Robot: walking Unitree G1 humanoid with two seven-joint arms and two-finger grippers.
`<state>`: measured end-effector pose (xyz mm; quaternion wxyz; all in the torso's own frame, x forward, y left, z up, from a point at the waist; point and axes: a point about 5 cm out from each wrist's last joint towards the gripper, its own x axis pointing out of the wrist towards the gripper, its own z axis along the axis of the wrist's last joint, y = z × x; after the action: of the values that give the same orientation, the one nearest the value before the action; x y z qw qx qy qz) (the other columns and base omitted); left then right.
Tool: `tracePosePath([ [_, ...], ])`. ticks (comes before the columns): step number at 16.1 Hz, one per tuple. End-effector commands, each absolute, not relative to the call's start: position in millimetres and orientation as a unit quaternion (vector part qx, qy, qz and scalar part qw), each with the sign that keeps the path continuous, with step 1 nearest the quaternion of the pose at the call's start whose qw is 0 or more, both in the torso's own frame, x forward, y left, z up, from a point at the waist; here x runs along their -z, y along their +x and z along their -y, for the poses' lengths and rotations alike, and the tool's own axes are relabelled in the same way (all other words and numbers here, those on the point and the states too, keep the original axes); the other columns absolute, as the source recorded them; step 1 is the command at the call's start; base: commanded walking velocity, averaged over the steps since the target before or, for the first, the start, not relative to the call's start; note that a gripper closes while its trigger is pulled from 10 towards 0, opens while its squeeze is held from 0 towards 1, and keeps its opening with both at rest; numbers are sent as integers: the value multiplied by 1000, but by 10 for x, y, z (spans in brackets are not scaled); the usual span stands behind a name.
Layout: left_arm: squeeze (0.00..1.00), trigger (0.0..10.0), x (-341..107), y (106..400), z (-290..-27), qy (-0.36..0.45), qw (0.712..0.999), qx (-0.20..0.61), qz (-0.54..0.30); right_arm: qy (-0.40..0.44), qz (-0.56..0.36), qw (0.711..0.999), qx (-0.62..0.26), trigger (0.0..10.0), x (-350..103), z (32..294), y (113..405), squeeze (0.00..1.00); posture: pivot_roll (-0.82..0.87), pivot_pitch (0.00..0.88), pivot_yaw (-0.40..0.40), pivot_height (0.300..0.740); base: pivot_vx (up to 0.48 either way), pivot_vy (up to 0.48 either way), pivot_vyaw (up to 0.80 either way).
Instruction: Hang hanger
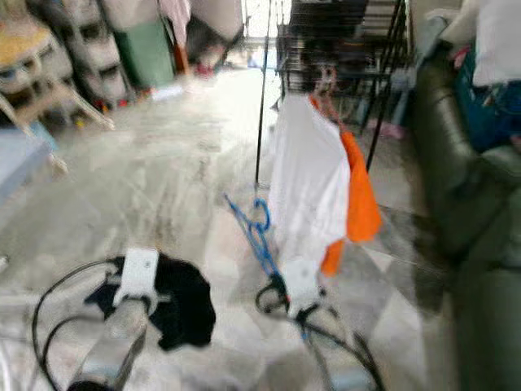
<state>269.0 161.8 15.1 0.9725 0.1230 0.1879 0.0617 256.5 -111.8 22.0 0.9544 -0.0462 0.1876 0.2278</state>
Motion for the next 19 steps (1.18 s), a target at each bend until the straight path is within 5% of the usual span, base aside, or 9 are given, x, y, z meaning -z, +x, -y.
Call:
tracePosePath([
  [1, 0, 10000, -231, 2747, -1678, 129, 974, -75, -170, -38, -166, 956, -239, 10000, -316, 1057, 2615, 0, -92, 22, 85, 740, 0, 0, 0],
  [19, 0, 10000, -210, 2740, -1675, 127, 975, -69, -167, -65, -152, 943, -290, 10000, -342, 987, 2557, 0, -95, 18, 62, 740, 0, 0, 794],
])
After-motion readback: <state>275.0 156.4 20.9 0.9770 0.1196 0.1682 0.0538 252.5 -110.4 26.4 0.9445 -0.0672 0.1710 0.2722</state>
